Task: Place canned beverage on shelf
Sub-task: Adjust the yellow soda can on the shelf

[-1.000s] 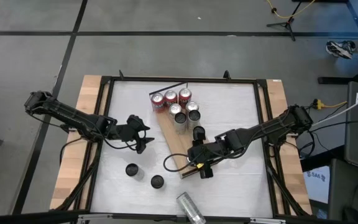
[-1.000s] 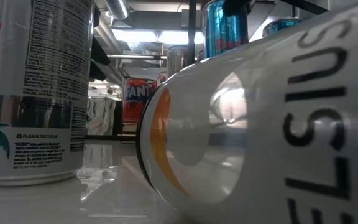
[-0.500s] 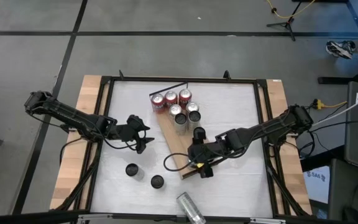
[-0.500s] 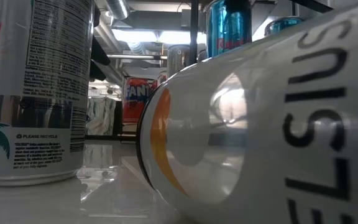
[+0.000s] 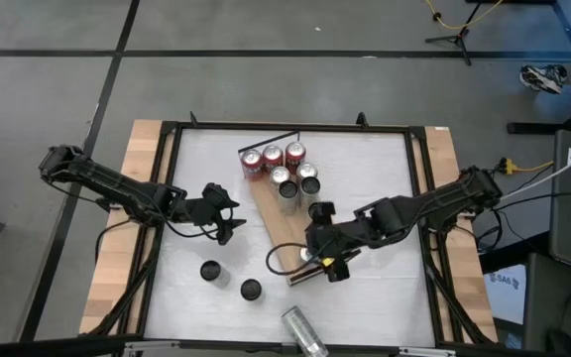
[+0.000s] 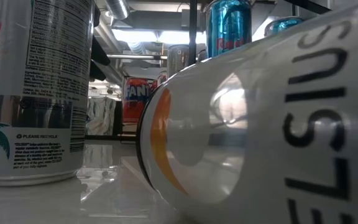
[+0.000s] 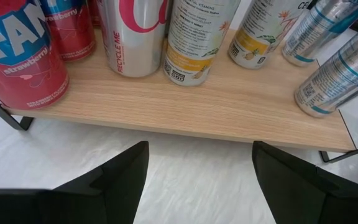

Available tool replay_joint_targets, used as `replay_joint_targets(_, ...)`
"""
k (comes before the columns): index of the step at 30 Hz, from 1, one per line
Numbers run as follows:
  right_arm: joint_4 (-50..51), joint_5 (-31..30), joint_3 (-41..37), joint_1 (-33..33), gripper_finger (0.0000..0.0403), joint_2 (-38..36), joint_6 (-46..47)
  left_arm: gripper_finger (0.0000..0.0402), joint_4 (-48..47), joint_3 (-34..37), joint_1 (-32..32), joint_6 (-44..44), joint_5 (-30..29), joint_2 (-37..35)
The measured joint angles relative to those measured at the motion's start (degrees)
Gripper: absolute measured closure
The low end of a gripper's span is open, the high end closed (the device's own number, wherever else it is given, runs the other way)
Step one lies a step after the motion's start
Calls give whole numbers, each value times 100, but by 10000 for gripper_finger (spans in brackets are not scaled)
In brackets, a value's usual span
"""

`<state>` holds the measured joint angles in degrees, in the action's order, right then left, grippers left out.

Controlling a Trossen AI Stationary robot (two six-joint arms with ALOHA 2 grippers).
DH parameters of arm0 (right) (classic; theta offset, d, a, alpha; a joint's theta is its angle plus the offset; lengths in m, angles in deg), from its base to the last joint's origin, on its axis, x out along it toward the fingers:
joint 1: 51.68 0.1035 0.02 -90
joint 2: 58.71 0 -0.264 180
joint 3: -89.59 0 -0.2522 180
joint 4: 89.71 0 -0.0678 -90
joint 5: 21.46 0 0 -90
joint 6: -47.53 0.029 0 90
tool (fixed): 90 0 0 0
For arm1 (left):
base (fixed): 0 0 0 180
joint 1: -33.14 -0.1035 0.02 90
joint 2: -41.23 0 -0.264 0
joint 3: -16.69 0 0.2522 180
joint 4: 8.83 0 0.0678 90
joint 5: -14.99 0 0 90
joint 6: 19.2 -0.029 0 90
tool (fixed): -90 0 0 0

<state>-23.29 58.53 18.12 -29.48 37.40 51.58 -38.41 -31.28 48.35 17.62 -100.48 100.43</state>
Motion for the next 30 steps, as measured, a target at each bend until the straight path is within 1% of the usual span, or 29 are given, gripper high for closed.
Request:
replay_joint_targets(5, 692, -858, 213, -2, 45, -190, -11, 123, 3, 0, -2, 0, -1, 2)
replay_joint_targets(9, 906, -1620, 71, -11, 45, -364, -5, 123, 4, 0, -2, 2, -2, 2)
replay_joint_targets(11, 924, -1888, -41, -20, 45, -399, -5, 123, 4, 0, -2, 2, -7, 2)
replay_joint_targets(14, 891, -2005, -193, -88, 45, -393, -107, 123, 4, 0, -4, 2, -40, 2)
replay_joint_targets(18, 790, -1978, -480, -257, 45, -397, -146, 123, 4, 0, -4, 2, -57, 2)
replay_joint_targets(24, 646, -1767, -753, -553, 45, -395, -144, 123, 4, 0, -4, 2, -59, 2)
replay_joint_targets(30, 431, -1634, -895, -656, 45, -393, -290, 123, 4, 0, -4, 2, -59, 2)
